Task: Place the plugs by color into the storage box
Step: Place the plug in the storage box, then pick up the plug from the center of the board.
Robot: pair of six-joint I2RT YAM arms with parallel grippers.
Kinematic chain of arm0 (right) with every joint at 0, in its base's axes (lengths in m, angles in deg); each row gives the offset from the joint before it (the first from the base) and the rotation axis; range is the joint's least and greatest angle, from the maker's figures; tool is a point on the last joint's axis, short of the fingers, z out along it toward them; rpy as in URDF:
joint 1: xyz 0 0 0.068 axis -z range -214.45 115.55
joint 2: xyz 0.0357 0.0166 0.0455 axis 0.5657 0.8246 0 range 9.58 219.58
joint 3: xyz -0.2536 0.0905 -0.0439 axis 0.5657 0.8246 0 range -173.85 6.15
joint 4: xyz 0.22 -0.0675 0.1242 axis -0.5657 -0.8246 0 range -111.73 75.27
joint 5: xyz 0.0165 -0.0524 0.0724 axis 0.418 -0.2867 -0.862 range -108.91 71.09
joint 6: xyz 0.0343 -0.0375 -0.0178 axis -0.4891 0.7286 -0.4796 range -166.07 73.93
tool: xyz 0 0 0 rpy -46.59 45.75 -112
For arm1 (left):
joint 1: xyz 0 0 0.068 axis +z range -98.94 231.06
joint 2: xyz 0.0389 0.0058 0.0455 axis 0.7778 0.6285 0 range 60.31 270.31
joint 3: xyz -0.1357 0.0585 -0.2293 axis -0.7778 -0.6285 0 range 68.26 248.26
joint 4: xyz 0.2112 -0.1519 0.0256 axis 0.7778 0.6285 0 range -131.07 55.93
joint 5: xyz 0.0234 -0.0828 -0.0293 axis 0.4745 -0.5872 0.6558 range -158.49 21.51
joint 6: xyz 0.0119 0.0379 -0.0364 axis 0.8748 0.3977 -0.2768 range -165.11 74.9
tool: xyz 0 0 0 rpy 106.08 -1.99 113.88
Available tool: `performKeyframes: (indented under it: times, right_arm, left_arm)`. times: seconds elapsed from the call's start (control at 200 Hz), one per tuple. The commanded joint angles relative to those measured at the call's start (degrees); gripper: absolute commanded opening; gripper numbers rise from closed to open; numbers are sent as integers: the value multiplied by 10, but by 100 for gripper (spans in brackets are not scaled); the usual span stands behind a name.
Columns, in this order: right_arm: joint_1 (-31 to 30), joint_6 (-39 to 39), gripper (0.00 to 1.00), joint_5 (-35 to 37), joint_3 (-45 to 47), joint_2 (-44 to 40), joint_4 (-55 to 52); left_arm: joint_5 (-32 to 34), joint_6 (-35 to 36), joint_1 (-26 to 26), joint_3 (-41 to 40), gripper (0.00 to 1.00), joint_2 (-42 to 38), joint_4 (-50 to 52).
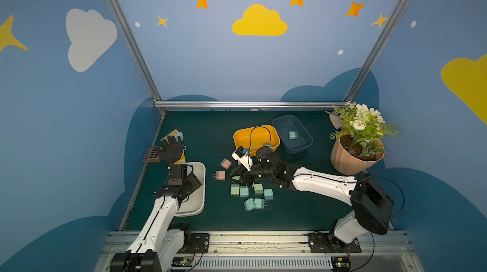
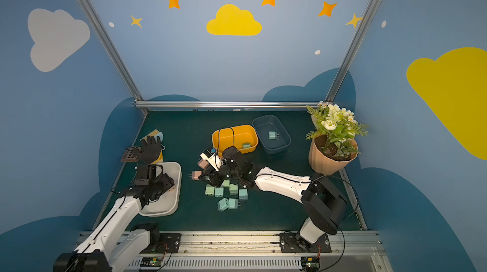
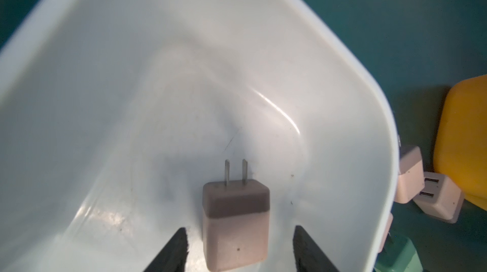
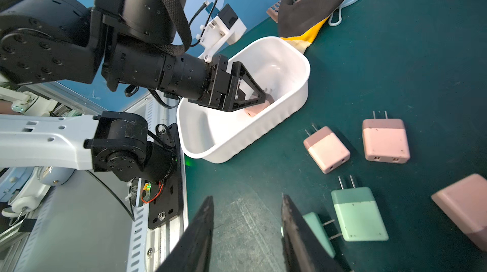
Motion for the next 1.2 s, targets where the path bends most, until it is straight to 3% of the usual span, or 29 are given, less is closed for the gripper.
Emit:
performKeyframes:
  times: [0.0, 0.561, 0.781, 0.971, 1.196]
  right_arm:
    - [2, -17, 42, -21, -20, 26, 16]
    - [5, -4, 41, -5, -74, 61, -32]
    - [22, -27, 40, 10, -89, 60, -47]
    - [49, -53, 39, 43, -73, 32, -64]
    - [50, 2, 39, 52, -41, -20, -163]
  left_arm:
    - [-8, 4, 1, -6, 71, -8, -10]
    - [-61, 53, -9, 1, 73, -14, -52]
    - [-41, 84, -23, 50, 72, -27, -32]
    - [-31, 181, -73, 80, 72, -42, -85]
    - [-97, 349, -148, 102, 71, 3, -138]
